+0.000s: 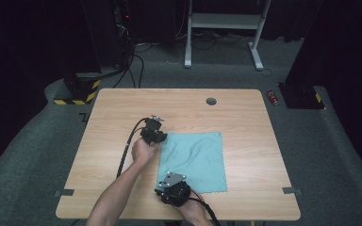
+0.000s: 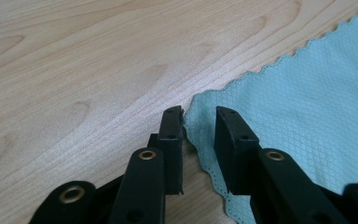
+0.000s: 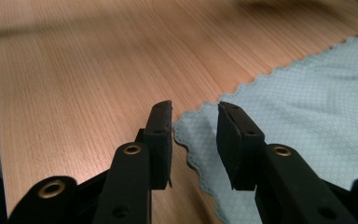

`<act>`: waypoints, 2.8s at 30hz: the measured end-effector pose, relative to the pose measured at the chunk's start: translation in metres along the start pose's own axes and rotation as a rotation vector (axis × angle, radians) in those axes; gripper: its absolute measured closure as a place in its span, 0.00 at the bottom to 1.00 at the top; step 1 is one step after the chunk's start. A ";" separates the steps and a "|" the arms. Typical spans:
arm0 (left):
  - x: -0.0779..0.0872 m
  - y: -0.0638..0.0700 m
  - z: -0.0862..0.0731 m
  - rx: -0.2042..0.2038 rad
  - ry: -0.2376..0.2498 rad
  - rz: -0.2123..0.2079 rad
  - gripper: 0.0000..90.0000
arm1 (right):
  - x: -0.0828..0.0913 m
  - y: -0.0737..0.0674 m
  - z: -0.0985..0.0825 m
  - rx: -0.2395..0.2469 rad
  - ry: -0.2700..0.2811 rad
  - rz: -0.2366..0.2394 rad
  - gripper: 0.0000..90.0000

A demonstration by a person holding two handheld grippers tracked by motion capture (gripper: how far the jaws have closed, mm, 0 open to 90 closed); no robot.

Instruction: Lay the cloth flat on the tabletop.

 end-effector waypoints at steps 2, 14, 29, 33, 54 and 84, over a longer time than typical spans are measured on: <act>0.000 0.000 0.001 -0.010 -0.003 0.003 0.83 | -0.001 -0.001 0.001 0.002 0.002 0.003 0.73; -0.004 -0.002 0.005 0.012 0.005 0.002 0.95 | -0.001 -0.008 0.001 0.056 -0.007 -0.013 0.83; 0.007 -0.003 0.016 0.041 0.048 -0.044 0.99 | 0.002 -0.006 0.002 0.047 -0.010 -0.059 1.00; 0.013 -0.002 0.022 0.026 0.062 -0.049 0.99 | 0.008 -0.005 0.006 0.045 0.006 -0.059 1.00; 0.041 -0.025 0.024 0.044 0.090 -0.043 1.00 | 0.013 -0.014 0.032 0.055 0.053 -0.023 1.00; 0.005 0.036 0.047 -0.019 0.069 -0.106 1.00 | 0.064 0.025 -0.013 -0.097 0.125 -0.113 1.00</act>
Point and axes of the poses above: each handheld gripper's, and its own axes: x roughly backward along the jaws, z roughly out of its top, y roughly to its right, the point moved 10 cm from there along -x, roughly forward along the jaws, and after that the axes turned 3 degrees about z, right-handed, at the moved point
